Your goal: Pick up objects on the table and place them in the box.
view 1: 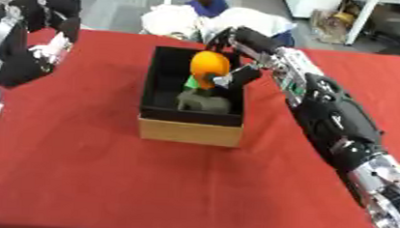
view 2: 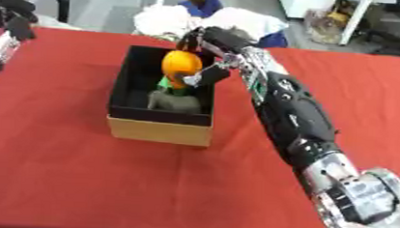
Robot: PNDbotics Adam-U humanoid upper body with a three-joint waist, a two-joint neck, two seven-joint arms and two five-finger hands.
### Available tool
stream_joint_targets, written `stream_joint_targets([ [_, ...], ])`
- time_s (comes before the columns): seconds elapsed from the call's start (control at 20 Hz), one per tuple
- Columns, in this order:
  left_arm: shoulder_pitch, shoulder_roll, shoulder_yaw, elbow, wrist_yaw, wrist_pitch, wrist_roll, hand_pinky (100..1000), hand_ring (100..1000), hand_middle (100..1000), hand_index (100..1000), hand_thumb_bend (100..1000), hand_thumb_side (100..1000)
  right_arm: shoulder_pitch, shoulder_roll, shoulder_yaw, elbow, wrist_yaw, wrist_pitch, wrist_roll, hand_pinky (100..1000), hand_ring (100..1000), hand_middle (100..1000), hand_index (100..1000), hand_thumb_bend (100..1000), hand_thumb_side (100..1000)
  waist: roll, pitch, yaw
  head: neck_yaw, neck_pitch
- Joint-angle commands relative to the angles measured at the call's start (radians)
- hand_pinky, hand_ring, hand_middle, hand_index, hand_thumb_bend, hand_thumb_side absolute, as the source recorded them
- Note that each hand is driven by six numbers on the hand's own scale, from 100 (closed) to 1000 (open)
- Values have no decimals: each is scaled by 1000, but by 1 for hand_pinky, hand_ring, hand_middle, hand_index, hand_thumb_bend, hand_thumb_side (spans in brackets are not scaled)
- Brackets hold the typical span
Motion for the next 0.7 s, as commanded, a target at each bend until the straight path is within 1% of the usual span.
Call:
stream_joint_targets([
  [0.05,-15,8,7,-8,3,1,2,642,527,581,742,216,604,-17,-19,6,-32,8,-20,58,830,862,884,954,488,820,3,-14,-5,4,-3],
  [0.15,-9,10,13,-6,2,3,7,642,526,581,742,214,604,-13,-33,5,-66,-22,-24,80,838,874,904,958,501,824,3,-15,-10,9,-3],
  [0.25,-4,13,19,-5,2,4,15,641,526,581,741,216,605,-6,-53,3,-109,-72,-21,86,838,875,912,959,494,804,2,-16,-15,14,-3],
  [0.3,0,14,23,-3,2,6,21,641,527,581,740,215,605,-1,-69,-1,-139,-109,-19,77,826,860,895,951,483,752,2,-16,-18,17,-3],
  [0.35,4,15,26,-2,3,8,27,641,527,581,740,215,605,7,-86,-5,-170,-154,-15,64,821,853,885,949,470,729,3,-16,-21,21,-3],
  [0.4,8,18,30,-1,3,10,33,642,530,584,740,215,607,16,-106,-11,-203,-208,-6,44,810,837,864,941,456,659,3,-17,-25,26,-3],
  [0.45,12,20,33,1,3,12,39,642,532,585,740,215,608,27,-128,-14,-236,-265,7,24,803,828,853,938,449,626,3,-17,-28,29,-3],
  [0.5,18,23,36,3,3,14,45,643,536,588,740,205,606,41,-153,-18,-272,-327,26,1,789,813,836,932,424,557,3,-18,-33,33,-3],
  [0.55,23,25,39,4,3,15,50,644,538,590,740,213,610,55,-178,-19,-307,-385,48,-19,786,809,833,931,419,542,3,-18,-37,37,-2],
  [0.6,28,27,43,6,3,16,55,645,542,594,739,213,613,72,-206,-20,-343,-439,69,-37,776,799,823,927,400,489,3,-18,-42,41,-1],
  [0.65,34,28,47,7,2,17,59,646,544,596,739,213,614,94,-236,-22,-382,-490,91,-54,771,793,817,925,387,468,3,-19,-47,44,0],
  [0.7,39,30,51,8,3,18,63,647,547,598,738,210,619,119,-264,-26,-420,-538,115,-71,750,772,793,918,338,446,4,-18,-51,48,-1],
])
